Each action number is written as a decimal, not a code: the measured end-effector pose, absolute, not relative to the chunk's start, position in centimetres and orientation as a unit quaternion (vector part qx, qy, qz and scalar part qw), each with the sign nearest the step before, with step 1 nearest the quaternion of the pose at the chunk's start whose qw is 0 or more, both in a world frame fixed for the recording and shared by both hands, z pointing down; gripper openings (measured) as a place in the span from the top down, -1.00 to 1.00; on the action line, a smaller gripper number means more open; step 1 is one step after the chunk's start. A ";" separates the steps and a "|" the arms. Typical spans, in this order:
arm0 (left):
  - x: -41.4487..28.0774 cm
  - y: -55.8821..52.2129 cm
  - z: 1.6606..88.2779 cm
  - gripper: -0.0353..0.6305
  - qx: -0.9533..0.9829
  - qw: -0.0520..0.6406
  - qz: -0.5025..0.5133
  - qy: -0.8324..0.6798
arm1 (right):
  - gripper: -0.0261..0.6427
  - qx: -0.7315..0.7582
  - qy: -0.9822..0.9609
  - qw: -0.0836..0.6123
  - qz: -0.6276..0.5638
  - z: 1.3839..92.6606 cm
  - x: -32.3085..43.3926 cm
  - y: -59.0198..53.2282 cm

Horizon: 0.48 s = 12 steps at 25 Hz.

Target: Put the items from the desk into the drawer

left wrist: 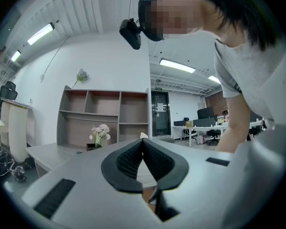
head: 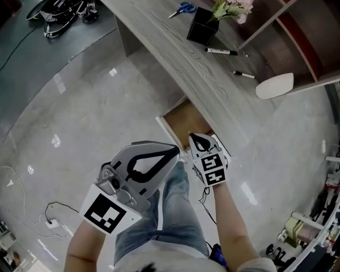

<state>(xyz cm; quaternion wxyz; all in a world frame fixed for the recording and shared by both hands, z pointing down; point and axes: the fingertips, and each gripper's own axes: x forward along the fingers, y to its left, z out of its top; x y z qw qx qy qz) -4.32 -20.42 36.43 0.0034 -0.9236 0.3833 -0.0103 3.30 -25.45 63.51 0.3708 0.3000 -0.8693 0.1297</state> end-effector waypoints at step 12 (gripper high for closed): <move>-2.5 -22.1 37.7 0.87 -0.929 -0.001 -0.023 0.369 | 0.89 0.300 -0.870 0.363 0.148 64.6 3.8 -25.4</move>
